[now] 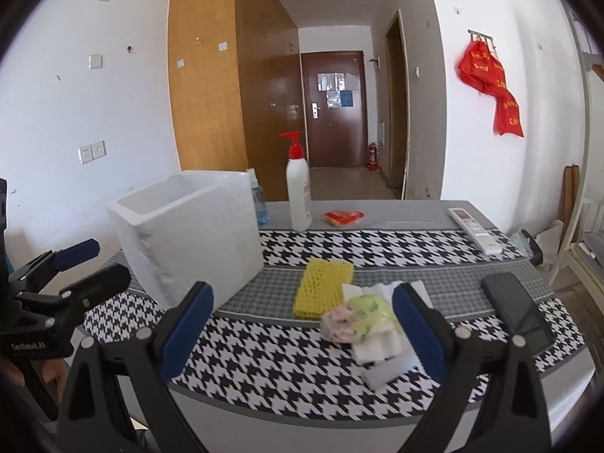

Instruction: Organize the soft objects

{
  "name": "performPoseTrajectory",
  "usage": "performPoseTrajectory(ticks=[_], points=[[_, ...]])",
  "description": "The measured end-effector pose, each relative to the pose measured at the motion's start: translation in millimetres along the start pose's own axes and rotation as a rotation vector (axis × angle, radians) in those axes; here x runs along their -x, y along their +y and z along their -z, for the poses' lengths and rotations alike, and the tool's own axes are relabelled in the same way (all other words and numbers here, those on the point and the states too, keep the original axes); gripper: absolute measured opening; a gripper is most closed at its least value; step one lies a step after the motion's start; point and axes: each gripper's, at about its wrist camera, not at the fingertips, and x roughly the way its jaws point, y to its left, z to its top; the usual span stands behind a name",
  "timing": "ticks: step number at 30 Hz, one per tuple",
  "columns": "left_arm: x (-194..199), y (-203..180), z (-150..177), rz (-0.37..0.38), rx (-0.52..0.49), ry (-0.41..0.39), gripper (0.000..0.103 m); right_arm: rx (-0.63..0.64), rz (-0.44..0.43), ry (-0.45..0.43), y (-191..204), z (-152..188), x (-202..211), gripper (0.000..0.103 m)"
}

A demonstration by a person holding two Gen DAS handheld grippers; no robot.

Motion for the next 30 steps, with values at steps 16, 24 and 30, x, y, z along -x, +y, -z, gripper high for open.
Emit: performPoseTrajectory(ticks=[16,24,30], points=[[-27.7,-31.9,1.7,0.071,-0.014,0.044,0.100,-0.022,0.043,0.057,-38.3,14.8,-3.4,0.098],[-41.1,-48.2,2.4,0.095,-0.037,0.071,0.100,-0.038,0.059,0.077,-56.2,18.8,-6.2,0.098],[-52.4,-52.9,2.6,0.101,-0.036,0.094,0.100,-0.047,0.066,0.090,-66.9,20.2,-11.9,0.098]])
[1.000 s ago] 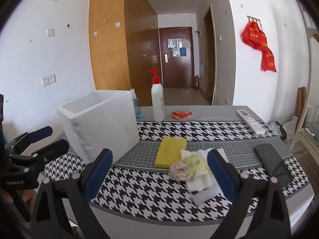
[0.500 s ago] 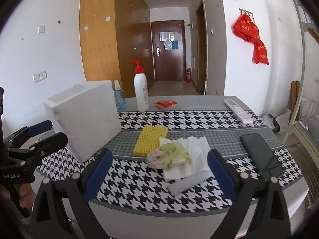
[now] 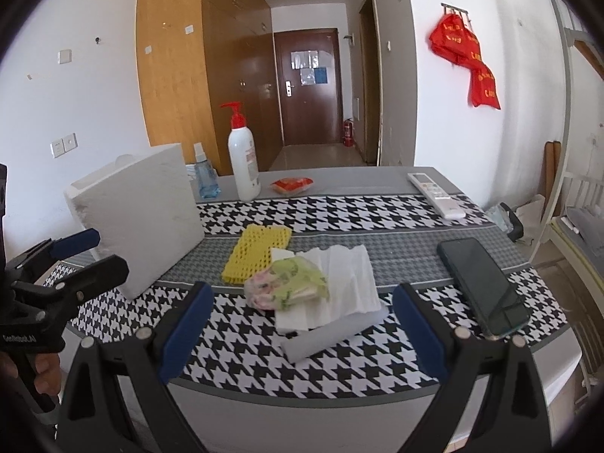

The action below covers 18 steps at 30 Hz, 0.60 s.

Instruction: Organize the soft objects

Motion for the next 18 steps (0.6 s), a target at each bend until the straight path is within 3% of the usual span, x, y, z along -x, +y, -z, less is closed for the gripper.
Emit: performPoseTrajectory(ticks=[18], points=[[-31.2,-8.3,-2.7,0.003,-0.018,0.044,0.100,-0.026,-0.003,0.037,-23.6,5.7,-14.9,0.098]])
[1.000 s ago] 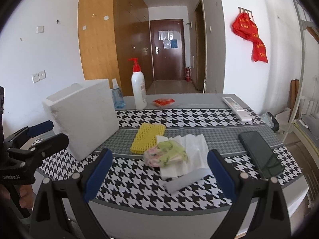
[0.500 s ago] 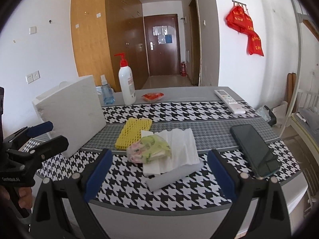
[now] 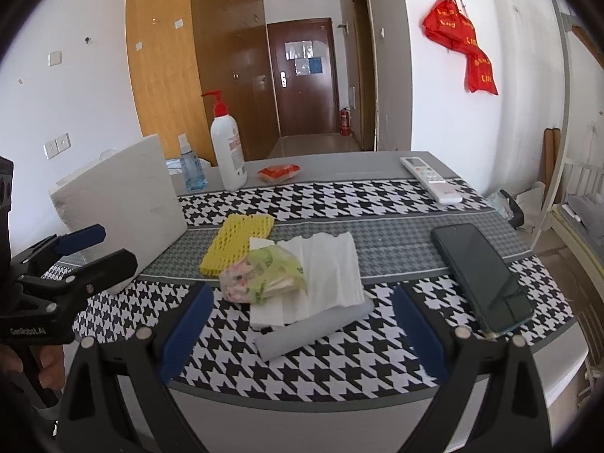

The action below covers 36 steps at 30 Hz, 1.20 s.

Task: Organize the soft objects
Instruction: 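Move the left tool to the yellow sponge while the right tool approaches the wipes bag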

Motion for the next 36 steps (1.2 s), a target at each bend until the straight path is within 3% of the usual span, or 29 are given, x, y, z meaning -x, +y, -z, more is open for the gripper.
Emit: performPoseTrajectory(ticks=[13,21,28,36], points=[[-32.2,0.3,-7.3,-0.009,0.004,0.046,0.097,-0.002,-0.019,0.016,-7.1,-3.7,-13.1,0.098],[-57.6,-1.0,-10.7,-0.027,-0.003,0.130,0.080,-0.001,-0.040,0.025,-9.2,-4.9,-21.0,0.098],[-71.9,2.4,-11.0,-0.039,0.011,0.167,0.079,0.005,-0.054,0.030,-9.3,-6.2,-27.0,0.098],[-82.9,2.6,-11.6,-0.035,0.012,0.205,0.071,0.011,-0.063,0.041,-8.4,-5.5,-32.3,0.098]])
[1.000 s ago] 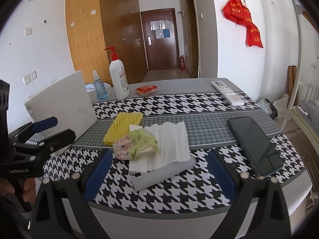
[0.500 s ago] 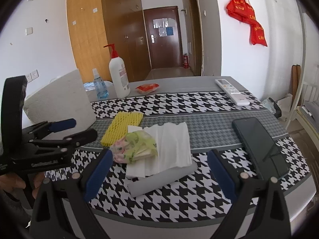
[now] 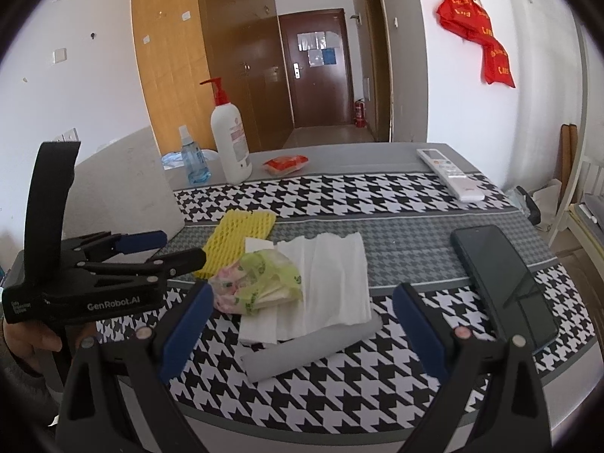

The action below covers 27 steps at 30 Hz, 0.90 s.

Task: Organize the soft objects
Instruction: 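Move the left tool to the yellow sponge while the right tool approaches the wipes bag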

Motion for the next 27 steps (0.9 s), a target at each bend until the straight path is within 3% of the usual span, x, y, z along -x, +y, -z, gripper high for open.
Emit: performPoseTrajectory(ticks=[13,27], points=[[-20.1,5.9,-8.2,0.004,0.031,0.054,0.068,0.004,-0.008,0.016,1.7,-0.8,-7.9,0.098],[-41.4,14.2,-9.7,0.016,0.051,0.114,0.046,0.042,-0.030,0.058,12.6,-4.4,-27.3,0.098]])
